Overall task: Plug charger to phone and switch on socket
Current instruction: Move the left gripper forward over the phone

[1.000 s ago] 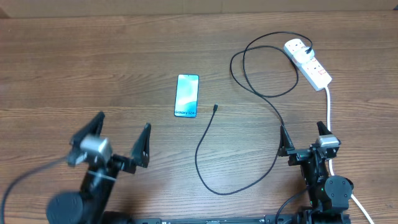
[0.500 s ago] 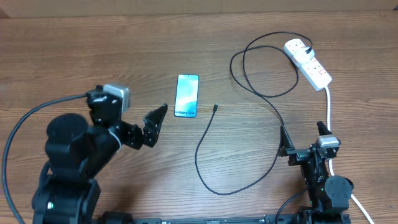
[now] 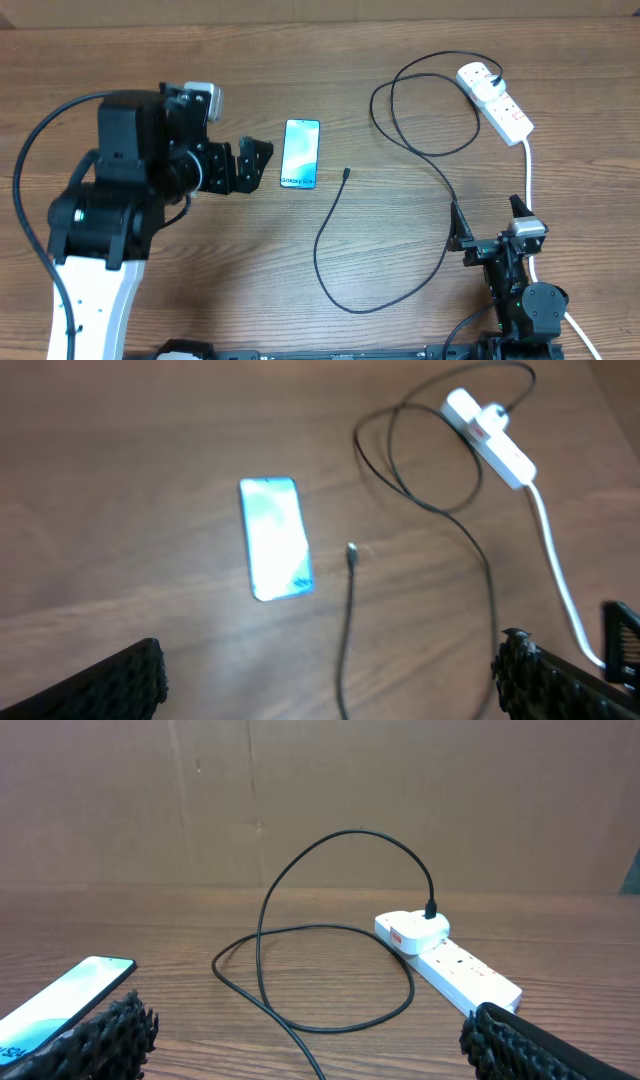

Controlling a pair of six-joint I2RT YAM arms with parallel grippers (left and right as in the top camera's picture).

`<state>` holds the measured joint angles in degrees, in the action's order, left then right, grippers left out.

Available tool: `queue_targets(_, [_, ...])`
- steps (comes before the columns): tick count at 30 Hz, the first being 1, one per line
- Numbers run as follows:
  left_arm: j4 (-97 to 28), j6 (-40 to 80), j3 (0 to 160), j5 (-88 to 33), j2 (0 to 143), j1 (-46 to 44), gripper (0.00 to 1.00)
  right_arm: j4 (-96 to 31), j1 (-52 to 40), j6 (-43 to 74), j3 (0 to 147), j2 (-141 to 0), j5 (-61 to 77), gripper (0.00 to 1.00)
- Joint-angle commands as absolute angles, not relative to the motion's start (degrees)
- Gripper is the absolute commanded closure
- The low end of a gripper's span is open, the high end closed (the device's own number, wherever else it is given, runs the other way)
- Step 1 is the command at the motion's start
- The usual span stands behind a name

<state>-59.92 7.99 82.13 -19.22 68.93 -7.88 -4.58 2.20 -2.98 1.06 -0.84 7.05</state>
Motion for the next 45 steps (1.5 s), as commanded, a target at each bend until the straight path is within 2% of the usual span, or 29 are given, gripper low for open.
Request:
queue_targets(1, [-62.4,10.3,83.3,-26.6,71.3,-8.4,0.0,-4.4,2.3,-3.1,0.5,-0.2,6.5,0.0])
queue_targets(9, [-63.7,9.3,83.3,-25.6,75.6,-13.0,0.0,-4.4,2.3,-3.1,0.5,-0.2,6.5,0.0])
queue_targets(16, [-65.6,22.1,83.3,-5.0,80.0,-21.0,0.0,-4.4,2.3,-3.1,0.5,-0.2,6.5,0.0])
queue_targets(24, [-64.6,22.2,83.3,-5.0,83.6,-21.8,0.0,-4.4,2.3,-3.1,0.5,-0.2,6.5,0.0])
queue_targets(32, [-64.3,23.6,83.3,-12.6,90.1,-21.8,0.0,-4.4,2.3,-3.1,0.5,-0.2,6.5,0.0])
queue_targets(45, [-68.1,22.5,83.3,-12.8,97.8,-21.9,0.0,-4.4,2.3,-3.1,0.5,-0.2,6.5,0.0])
